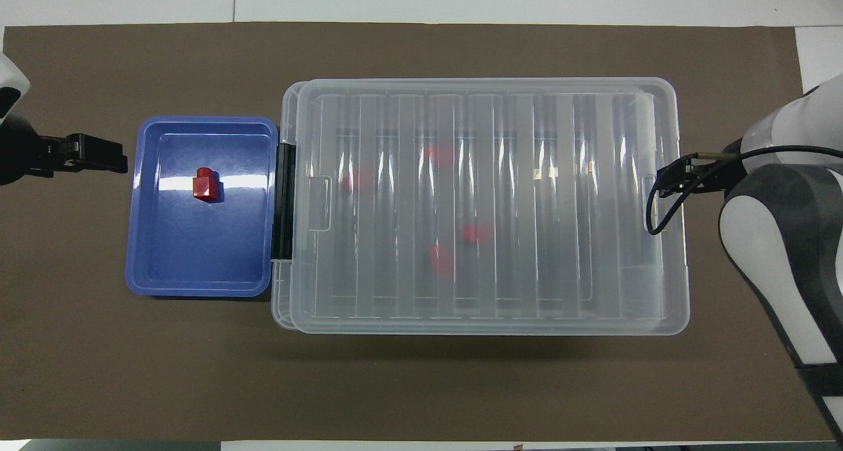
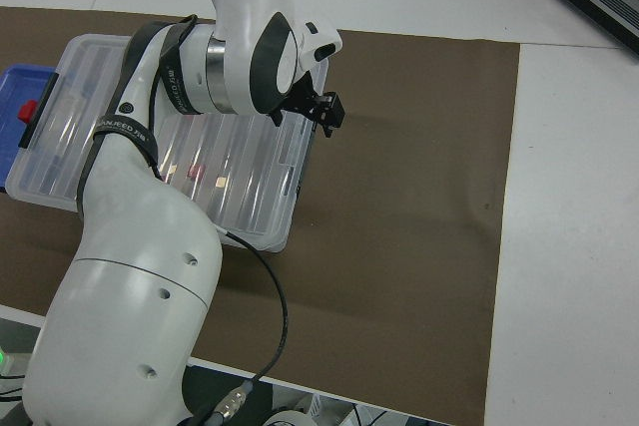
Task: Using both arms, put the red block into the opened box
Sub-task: 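Lower the left gripper onto the red block while the right gripper holds the lid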
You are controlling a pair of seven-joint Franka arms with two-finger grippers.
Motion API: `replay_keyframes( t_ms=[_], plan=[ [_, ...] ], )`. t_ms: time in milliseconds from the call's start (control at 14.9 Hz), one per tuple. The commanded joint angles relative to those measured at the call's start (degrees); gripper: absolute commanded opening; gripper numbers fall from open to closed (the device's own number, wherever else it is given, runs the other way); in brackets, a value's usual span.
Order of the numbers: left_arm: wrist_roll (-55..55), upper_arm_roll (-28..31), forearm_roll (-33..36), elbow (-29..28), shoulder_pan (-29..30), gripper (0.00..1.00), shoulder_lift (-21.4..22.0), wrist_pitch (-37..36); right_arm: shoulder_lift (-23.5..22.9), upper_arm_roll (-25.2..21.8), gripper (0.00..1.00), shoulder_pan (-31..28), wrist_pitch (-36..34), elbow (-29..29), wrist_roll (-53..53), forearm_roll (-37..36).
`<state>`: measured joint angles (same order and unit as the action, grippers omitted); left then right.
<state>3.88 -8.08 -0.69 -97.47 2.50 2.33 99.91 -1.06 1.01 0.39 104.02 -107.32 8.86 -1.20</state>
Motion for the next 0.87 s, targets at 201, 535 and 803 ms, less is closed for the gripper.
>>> replay_keyframes(
  t_ms=[201,535,803],
  plan=[
    [-1.0,-0.2,-0.2,-12.1,0.9,1.00,2.2,11.8,2.4,0.3,1.00,-0.8,3.0,-5.9,0.3,0.4],
    [-1.0,-0.2,-0.1,-16.4,1.0,1.00,-1.4,18.3,3.8,0.2,1.00,-2.0,5.7,-9.6,-0.3,0.4],
    [-0.4,-0.2,-0.1,-21.8,0.2,1.00,-5.3,28.2,3.9,0.1,1.00,-3.8,5.5,-9.8,-1.4,0.4]
  ],
)
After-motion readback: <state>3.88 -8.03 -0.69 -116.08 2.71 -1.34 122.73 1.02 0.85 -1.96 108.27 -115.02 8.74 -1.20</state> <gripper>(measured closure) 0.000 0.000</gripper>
